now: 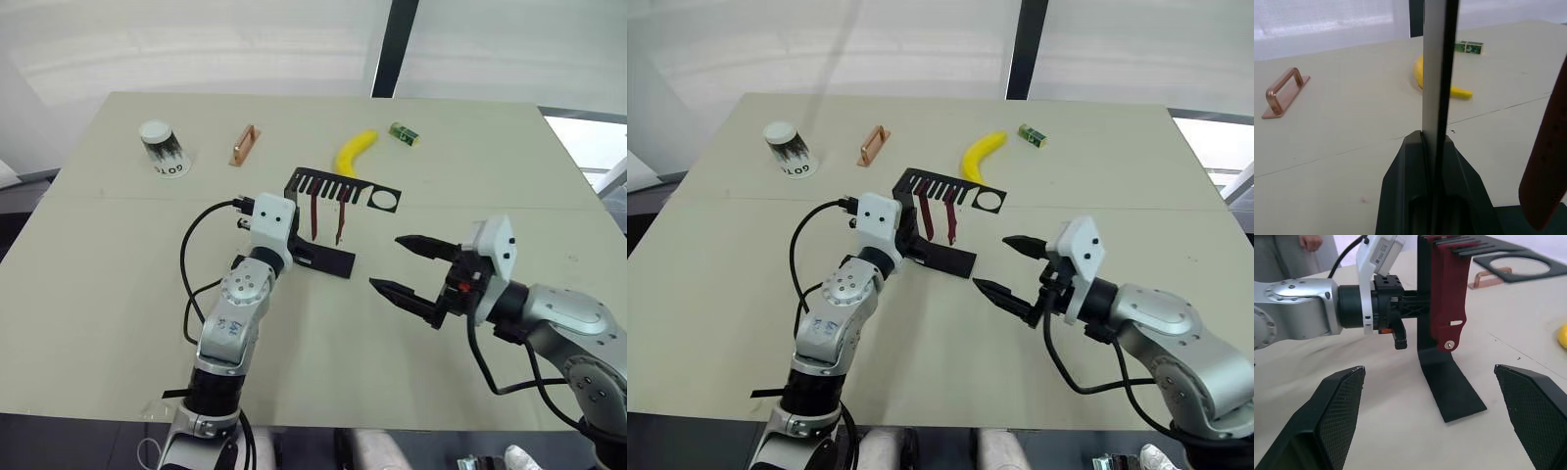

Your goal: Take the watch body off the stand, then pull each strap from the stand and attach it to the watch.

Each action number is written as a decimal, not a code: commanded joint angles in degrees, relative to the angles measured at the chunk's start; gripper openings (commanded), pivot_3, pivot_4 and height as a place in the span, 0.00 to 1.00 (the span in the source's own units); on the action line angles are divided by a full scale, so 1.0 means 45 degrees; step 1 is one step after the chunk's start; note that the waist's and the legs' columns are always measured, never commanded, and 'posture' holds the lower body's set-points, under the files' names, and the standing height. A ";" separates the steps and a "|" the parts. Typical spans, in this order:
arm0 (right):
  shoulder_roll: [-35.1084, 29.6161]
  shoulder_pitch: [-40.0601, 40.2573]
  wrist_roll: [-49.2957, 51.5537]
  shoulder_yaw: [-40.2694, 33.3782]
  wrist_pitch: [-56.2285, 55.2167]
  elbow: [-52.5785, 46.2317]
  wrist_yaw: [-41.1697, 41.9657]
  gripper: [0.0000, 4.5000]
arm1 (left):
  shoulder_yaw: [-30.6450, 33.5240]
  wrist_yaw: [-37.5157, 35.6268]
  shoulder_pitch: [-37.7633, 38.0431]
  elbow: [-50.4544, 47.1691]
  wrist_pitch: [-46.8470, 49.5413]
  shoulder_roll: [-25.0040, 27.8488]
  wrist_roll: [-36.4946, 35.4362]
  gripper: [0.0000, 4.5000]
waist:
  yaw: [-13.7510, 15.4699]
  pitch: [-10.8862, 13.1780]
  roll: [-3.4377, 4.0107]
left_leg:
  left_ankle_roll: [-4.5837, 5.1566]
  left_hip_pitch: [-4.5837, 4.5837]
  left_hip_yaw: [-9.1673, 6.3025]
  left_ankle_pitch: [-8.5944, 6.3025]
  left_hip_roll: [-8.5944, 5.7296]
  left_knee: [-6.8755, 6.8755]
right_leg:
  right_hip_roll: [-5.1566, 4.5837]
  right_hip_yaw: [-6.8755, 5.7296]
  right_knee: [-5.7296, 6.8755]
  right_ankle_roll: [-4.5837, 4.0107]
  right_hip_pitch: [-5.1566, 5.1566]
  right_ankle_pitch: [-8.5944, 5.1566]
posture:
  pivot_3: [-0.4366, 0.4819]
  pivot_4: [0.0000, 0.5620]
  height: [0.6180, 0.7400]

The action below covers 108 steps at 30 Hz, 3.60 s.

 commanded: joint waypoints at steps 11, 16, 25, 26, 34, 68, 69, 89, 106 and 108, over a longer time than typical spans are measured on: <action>0.4516 -0.3308 -0.2195 0.2163 0.3167 -0.0394 -0.7252 1.00 | 0.0099 0.1638 -0.0831 0.1432 -0.0715 -0.0949 0.0750 0.00 | 0.0013 -0.0013 -0.0012 | -0.0021 -0.0050 0.0016 0.0017 -0.0012 0.0007 | -0.0020 0.0010 0.0123 0.0000 -0.0112 0.0000 | 0.48 0.27 1.00; 0.6361 -0.3793 -0.3263 0.2577 0.3600 -0.0055 -0.8797 1.00 | 0.0078 0.1963 -0.1214 0.1833 -0.0989 -0.1186 0.0891 0.00 | -0.0013 -0.0018 -0.0021 | -0.0032 -0.0082 0.0023 0.0027 -0.0009 0.0009 | -0.0024 0.0011 0.0192 -0.0001 -0.0172 0.0000 | 0.48 0.27 1.00; 0.7318 -0.4411 -0.4839 0.3145 0.3124 0.0659 -0.8812 1.00 | 0.0026 0.2185 -0.1363 0.2077 -0.1211 -0.1309 0.1060 0.00 | -0.0030 -0.0019 -0.0021 | -0.0041 -0.0084 0.0025 0.0035 -0.0009 -0.0003 | -0.0024 0.0007 0.0205 -0.0001 -0.0183 0.0000 | 0.48 0.27 1.00; 0.7352 -0.4432 -0.4975 0.3151 0.3124 0.0736 -0.8766 1.00 | 0.0020 0.2189 -0.1359 0.2054 -0.1197 -0.1318 0.1062 0.00 | -0.0031 -0.0019 -0.0020 | -0.0041 -0.0084 0.0025 0.0035 -0.0008 -0.0006 | -0.0023 0.0006 0.0205 -0.0001 -0.0183 0.0000 | 0.48 0.27 1.00; 0.7941 -0.4915 -0.5778 0.3188 0.2697 0.1809 -0.8578 1.00 | -0.0014 0.2202 -0.1222 0.1944 -0.1182 -0.1326 0.1111 0.00 | -0.0051 -0.0019 -0.0020 | -0.0047 -0.0084 0.0026 0.0039 -0.0008 -0.0006 | -0.0022 0.0006 0.0207 -0.0001 -0.0186 0.0000 | 0.48 0.27 1.00; 0.8685 -0.5703 -0.7787 0.3815 0.1145 0.3605 -0.7688 0.01 | -0.0192 0.2139 -0.0926 0.1699 -0.1338 -0.1473 0.1382 0.00 | -0.0071 -0.0019 -0.0020 | -0.0047 -0.0084 0.0026 0.0039 -0.0007 -0.0013 | -0.0024 0.0004 0.0205 -0.0001 -0.0189 0.0000 | 0.48 0.27 1.00; 0.8577 -0.5678 -0.7866 0.3909 0.1085 0.3487 -0.7599 0.01 | -0.0209 0.2135 -0.0911 0.1683 -0.1331 -0.1478 0.1387 0.00 | -0.0071 -0.0019 -0.0020 | -0.0048 -0.0084 0.0027 0.0039 -0.0007 -0.0013 | -0.0024 0.0003 0.0206 -0.0001 -0.0189 0.0000 | 0.48 0.27 1.00; 0.6817 -0.4187 -0.7683 0.4444 0.2368 -0.0382 -0.5700 0.01 | -0.0307 0.1863 -0.0329 0.1162 -0.1309 -0.1415 0.1401 0.00 | -0.0073 -0.0019 -0.0021 | -0.0048 -0.0085 0.0026 0.0039 -0.0007 -0.0029 | -0.0023 0.0004 0.0186 -0.0001 -0.0188 0.0000 | 0.48 0.27 1.00; 0.4639 -0.2576 -0.4707 0.1763 0.2110 -0.1432 -0.2608 0.00 | -0.0347 0.1120 0.0415 0.0179 -0.0785 -0.1010 0.1302 0.14 | -0.0033 -0.0018 -0.0022 | -0.0047 -0.0083 0.0028 0.0040 -0.0014 -0.0032 | -0.0017 0.0011 0.0128 -0.0001 -0.0177 0.0000 | 0.48 0.27 1.00; 0.4444 -0.2511 -0.4396 0.1529 0.2063 -0.1375 -0.2317 0.00 | -0.0356 0.0916 0.0562 -0.0075 -0.0667 -0.0854 0.1299 0.28 | -0.0040 -0.0017 -0.0023 | -0.0047 -0.0084 0.0028 0.0041 -0.0013 -0.0033 | -0.0016 0.0011 0.0128 -0.0001 -0.0179 0.0000 | 0.48 0.27 1.00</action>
